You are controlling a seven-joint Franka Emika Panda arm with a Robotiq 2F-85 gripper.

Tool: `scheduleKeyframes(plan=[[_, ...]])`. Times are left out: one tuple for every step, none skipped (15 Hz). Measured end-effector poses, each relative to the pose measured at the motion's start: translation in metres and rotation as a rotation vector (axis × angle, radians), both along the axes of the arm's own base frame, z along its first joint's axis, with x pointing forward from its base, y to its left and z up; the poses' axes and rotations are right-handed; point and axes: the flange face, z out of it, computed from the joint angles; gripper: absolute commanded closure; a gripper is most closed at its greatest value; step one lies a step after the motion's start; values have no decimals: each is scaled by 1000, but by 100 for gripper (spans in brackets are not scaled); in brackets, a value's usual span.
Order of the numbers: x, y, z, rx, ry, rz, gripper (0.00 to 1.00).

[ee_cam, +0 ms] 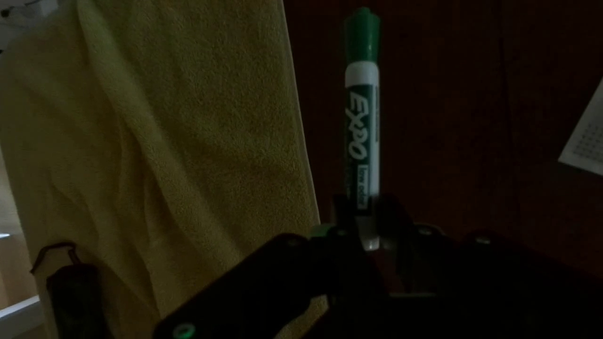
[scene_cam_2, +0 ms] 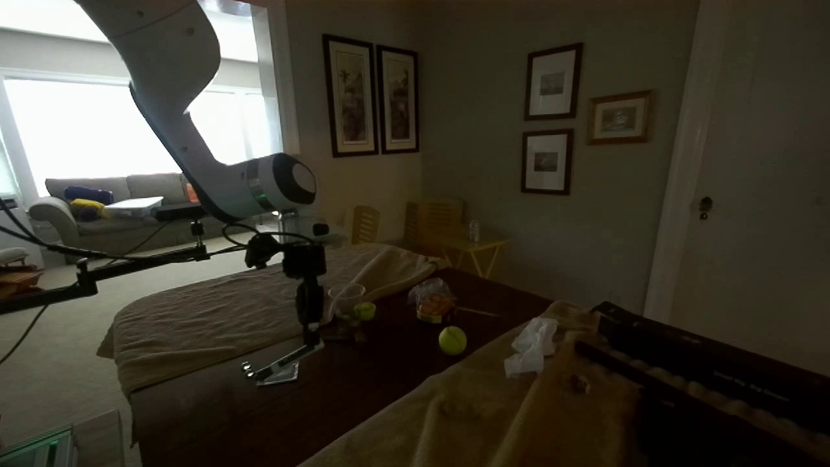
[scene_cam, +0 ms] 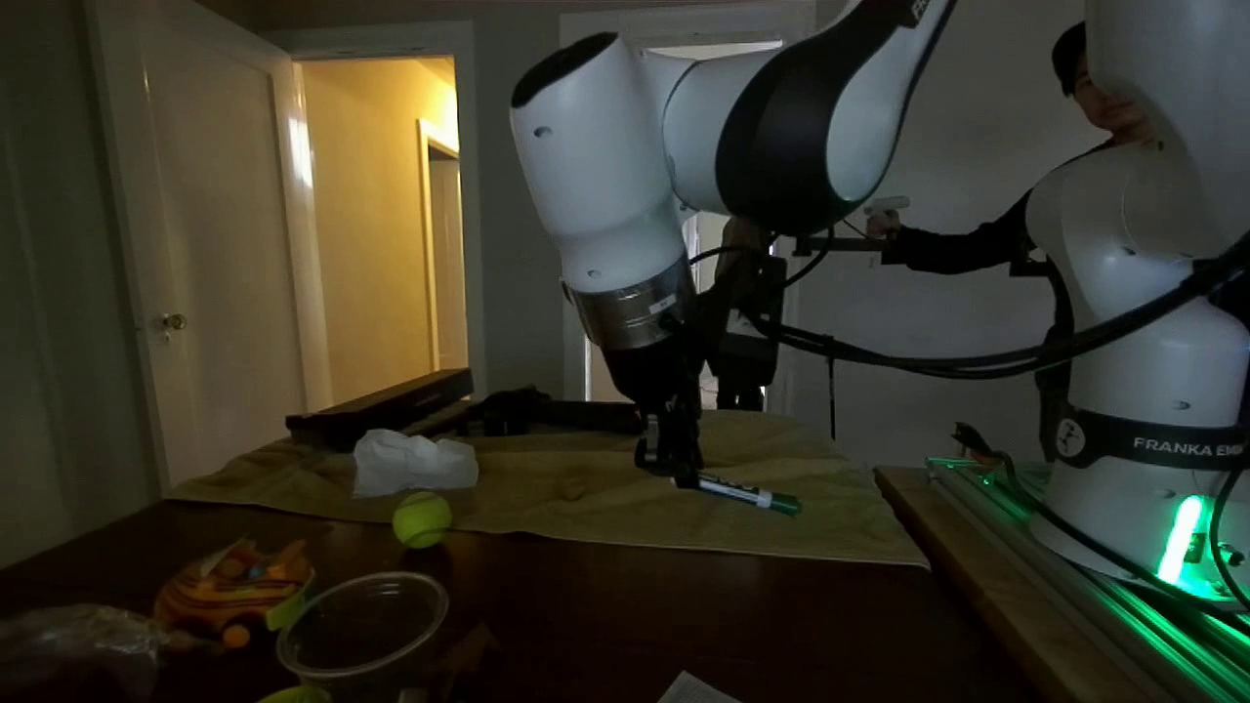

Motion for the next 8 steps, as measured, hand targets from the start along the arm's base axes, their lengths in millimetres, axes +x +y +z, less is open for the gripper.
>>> scheduleKeyframes(plan=[[9, -8, 4, 17, -9, 5, 95], [18, -16, 8, 32, -18, 12, 95], [27, -24, 14, 44, -26, 20, 95], [37, -30, 22, 52, -35, 28, 95], [46, -33, 30, 60, -46, 39, 95], [56, -35, 39, 67, -60, 51, 95], [65, -35, 49, 73, -76, 64, 95], [74, -33, 60, 78, -94, 76, 95]])
